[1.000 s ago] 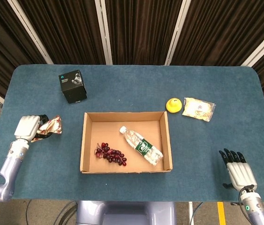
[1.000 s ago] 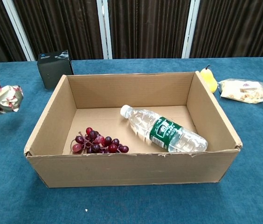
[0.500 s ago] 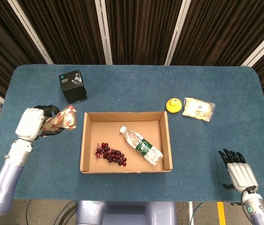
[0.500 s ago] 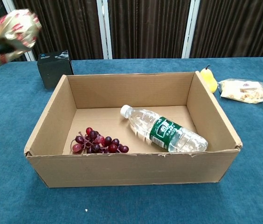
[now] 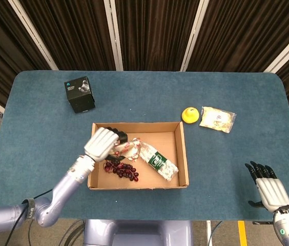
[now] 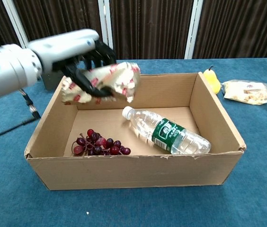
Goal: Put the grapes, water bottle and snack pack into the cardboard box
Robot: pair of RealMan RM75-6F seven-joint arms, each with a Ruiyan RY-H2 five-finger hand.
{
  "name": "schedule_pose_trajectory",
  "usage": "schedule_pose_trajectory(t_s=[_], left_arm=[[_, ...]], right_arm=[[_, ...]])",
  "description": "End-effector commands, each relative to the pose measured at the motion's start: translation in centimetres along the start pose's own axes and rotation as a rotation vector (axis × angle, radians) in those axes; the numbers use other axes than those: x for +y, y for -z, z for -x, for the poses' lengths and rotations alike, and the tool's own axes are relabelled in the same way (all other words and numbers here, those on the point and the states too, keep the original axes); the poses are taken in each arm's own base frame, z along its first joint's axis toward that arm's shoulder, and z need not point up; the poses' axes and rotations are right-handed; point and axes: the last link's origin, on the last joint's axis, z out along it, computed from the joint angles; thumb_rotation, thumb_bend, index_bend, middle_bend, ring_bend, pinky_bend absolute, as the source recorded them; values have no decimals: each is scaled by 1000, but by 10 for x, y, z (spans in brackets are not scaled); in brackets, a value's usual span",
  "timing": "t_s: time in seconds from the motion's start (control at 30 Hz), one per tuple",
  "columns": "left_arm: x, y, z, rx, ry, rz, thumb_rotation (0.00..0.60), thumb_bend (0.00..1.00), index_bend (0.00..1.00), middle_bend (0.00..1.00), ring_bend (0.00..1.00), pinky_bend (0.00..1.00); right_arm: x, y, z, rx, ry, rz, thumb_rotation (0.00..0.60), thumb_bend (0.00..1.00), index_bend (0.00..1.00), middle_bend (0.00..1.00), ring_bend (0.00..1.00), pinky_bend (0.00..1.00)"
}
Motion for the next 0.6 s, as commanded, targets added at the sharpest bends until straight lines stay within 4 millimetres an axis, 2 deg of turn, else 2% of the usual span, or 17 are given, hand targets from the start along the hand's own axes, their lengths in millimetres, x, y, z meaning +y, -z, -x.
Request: schedule_pose_trajectory(t_s=[0.03,0.13,0.3,0.47,0.6], left_arm=[[9,0,23,-140,-56,39,584,0,0,0,0,224],[11,5,21,-153,-68,56,567,0,0,0,0,165],[14,19,8,-121,-51,73,561,0,0,0,0,128],[9,45,-15,-56,-39,67,562,0,0,0,0,107],[-9,82,-35,18,-50,2,562,0,0,0,0,107]], right_arm=[[3,1,-1,7,-2,4,600,2,0,0,0,0],[3,2,-1,7,-2,5,600,2,0,0,0,0],[0,2,2,4,9,-3,600,2,0,0,0,0],[-3,2,3,3,17,-11,600,2,0,0,0,0],[-6,4,2,13,17,-21,600,2,0,0,0,0]])
